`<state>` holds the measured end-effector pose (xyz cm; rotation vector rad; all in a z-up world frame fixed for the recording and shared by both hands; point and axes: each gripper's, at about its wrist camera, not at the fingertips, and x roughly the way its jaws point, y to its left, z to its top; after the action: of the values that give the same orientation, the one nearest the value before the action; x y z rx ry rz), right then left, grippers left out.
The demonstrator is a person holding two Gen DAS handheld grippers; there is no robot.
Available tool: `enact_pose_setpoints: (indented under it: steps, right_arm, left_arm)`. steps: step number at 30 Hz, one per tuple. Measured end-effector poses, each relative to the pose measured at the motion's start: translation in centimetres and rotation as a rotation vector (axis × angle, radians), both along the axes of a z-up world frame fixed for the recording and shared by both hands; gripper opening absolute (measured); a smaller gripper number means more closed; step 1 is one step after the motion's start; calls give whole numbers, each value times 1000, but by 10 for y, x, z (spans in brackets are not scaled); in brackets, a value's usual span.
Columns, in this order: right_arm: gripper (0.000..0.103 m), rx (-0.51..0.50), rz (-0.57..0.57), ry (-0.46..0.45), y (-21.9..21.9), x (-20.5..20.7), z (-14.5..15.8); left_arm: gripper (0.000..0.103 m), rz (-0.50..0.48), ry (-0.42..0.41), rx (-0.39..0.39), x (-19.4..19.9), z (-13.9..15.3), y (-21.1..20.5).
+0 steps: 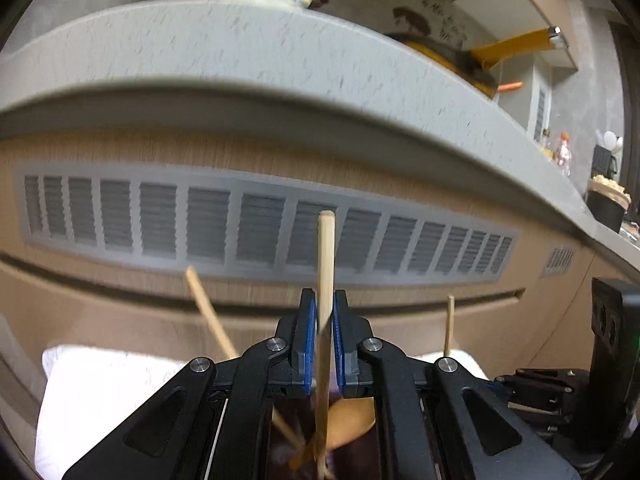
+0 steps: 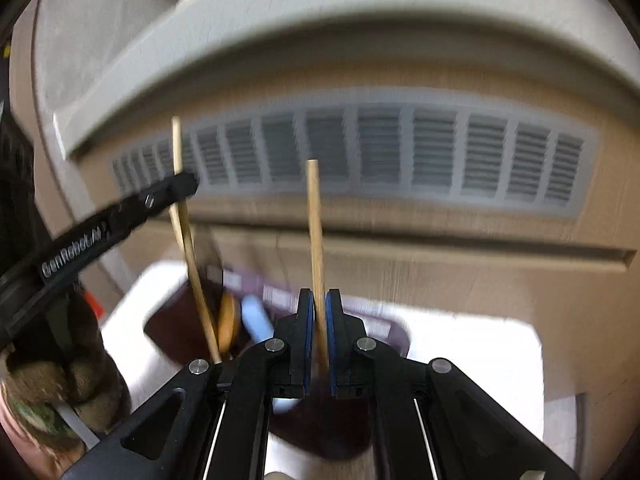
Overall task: Organize utensils
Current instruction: 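Lower both chopsticks into the purple holder and open both tools, then grasp another wooden chopstick with the right tool while the left tool reaches for the dark-handled spoon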
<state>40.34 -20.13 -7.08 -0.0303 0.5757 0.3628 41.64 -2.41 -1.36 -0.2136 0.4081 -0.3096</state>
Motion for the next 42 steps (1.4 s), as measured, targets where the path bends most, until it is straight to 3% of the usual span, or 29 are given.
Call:
enact_pose_setpoints:
  steps: [4,12,17,23,30,35,40,42]
  right_arm:
    - [23,-31,-1,12,-2,-20,-7]
    - [32,-87,15,-17,-7,-87,7]
    - [36,-112,100,54,18,-122,-1]
    - [36,-174,306,213,65,-177,-52]
    - [35,-240,548,339,125,-220,-95]
    - [21,-261,661,367,167,-224,-104]
    - [19,-325,674,354,193,-216,-115]
    - [12,-370,655,354,198,-213,-120]
  left_arm:
    - [40,1,46,-31,-16,7,12]
    - [64,1,74,54,-91,35,24]
    - [66,-18,147,123,-137,25,33]
    - [66,24,276,167,-181,-13,65]
    - [66,162,441,110,-222,-60,135]
    - [68,233,479,49,-242,-74,170]
    - [71,252,478,13,-248,-77,183]
    - [71,246,481,13,-246,-79,184]
